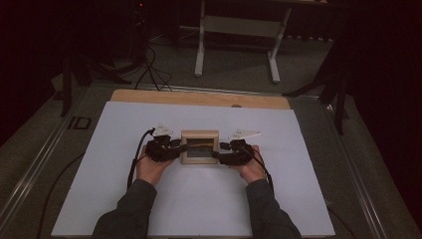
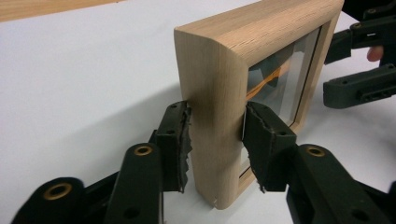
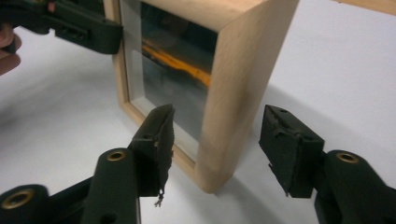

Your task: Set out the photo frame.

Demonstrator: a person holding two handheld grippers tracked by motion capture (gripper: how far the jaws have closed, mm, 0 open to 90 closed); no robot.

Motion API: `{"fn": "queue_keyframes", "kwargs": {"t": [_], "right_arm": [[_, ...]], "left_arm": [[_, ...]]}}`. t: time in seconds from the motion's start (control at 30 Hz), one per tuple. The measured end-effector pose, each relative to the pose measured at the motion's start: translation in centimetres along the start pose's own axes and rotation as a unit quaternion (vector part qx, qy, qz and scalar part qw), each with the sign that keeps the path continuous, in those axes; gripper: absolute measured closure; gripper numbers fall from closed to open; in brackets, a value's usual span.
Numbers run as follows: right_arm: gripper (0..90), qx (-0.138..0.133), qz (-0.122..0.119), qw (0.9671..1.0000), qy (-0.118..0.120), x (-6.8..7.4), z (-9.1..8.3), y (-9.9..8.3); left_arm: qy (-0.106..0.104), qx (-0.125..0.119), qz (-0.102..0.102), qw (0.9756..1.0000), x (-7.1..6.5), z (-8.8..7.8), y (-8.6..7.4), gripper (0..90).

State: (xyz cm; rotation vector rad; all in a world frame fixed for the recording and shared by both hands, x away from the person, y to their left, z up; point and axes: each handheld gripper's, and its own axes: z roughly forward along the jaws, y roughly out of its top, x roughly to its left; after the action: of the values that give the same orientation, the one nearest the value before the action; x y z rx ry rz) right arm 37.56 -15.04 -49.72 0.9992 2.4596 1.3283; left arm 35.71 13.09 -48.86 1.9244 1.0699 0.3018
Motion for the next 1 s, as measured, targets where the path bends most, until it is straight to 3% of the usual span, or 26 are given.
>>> {"fn": "queue_keyframes", "kwargs": {"t": [0.33,0.83,1.0], "right_arm": [[43.5,0.000,-0.008,1.0000,-0.004,0.2,-0.6,-0.1],[43.3,-0.040,-0.006,0.9988,-0.026,-0.3,-5.6,-0.7],[43.1,-0.045,-0.009,0.9983,-0.036,-0.3,-6.9,-1.2]], "left_arm": [[0.004,-0.001,-0.003,1.0000,0.2,-0.4,-0.1,55.8],[0.017,-0.024,-0.014,0.9995,1.3,-4.4,-1.0,54.1],[0.020,-0.030,-0.008,0.9993,1.4,-5.7,-1.4,53.6]]}}
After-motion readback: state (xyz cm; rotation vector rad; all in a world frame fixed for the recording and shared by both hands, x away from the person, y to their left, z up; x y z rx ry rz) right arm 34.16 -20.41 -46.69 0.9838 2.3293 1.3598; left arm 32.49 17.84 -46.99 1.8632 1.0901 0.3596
